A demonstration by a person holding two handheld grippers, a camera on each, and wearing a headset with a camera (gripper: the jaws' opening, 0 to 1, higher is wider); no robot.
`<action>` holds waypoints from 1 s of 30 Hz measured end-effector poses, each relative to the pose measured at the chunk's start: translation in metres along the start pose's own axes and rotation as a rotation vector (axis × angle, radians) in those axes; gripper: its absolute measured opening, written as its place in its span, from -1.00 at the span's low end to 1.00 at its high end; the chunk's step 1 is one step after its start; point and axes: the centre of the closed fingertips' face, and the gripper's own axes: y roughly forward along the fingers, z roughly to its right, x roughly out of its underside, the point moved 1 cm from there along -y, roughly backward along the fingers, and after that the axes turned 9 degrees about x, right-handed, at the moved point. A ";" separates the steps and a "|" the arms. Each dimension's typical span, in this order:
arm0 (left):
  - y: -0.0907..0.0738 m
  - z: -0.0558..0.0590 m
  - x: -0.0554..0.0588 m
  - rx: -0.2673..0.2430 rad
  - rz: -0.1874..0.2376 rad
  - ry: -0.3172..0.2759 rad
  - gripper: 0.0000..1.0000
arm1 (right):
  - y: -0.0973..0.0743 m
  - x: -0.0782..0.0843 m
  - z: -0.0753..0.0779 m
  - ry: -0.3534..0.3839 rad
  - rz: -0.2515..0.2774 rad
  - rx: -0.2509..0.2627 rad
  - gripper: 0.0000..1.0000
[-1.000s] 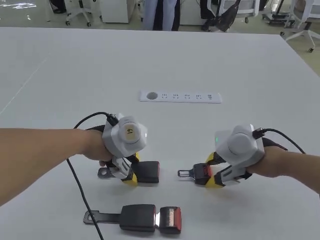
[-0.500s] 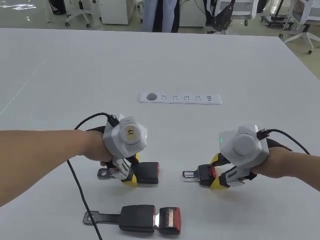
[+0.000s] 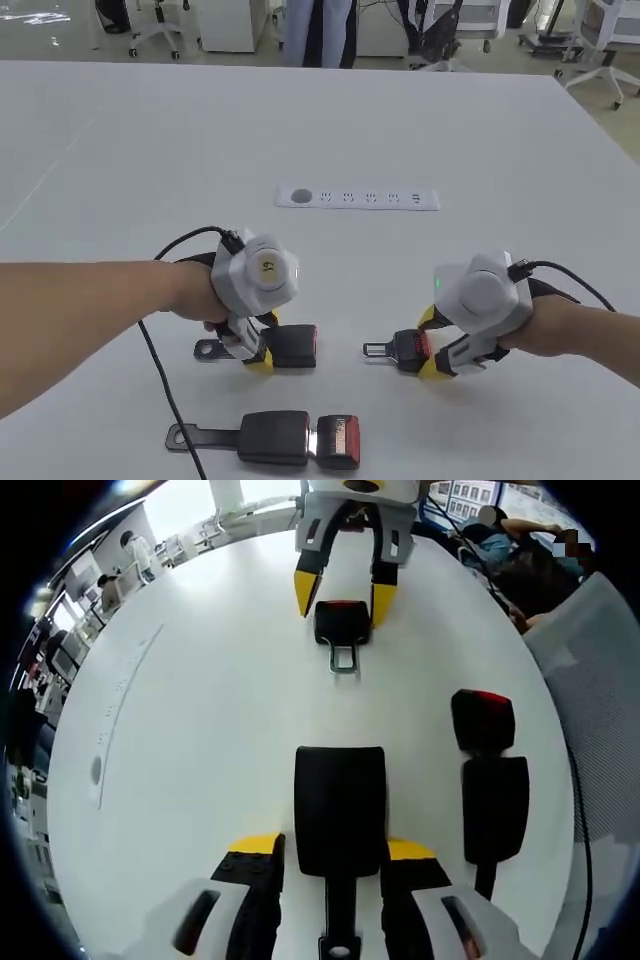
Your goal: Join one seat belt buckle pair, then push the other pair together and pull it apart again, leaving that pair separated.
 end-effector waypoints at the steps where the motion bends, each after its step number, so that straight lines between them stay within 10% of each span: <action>1: 0.000 -0.001 0.000 -0.007 -0.001 0.004 -0.21 | -0.001 0.000 -0.001 -0.002 -0.001 -0.002 -0.25; 15: -0.023 0.010 -0.003 -0.026 0.024 -0.027 -0.08 | -0.017 0.008 -0.009 0.021 -0.009 0.016 -0.04; 30: -0.035 0.042 0.023 -0.038 0.140 -0.142 0.09 | -0.036 0.016 -0.018 0.065 0.039 0.059 0.11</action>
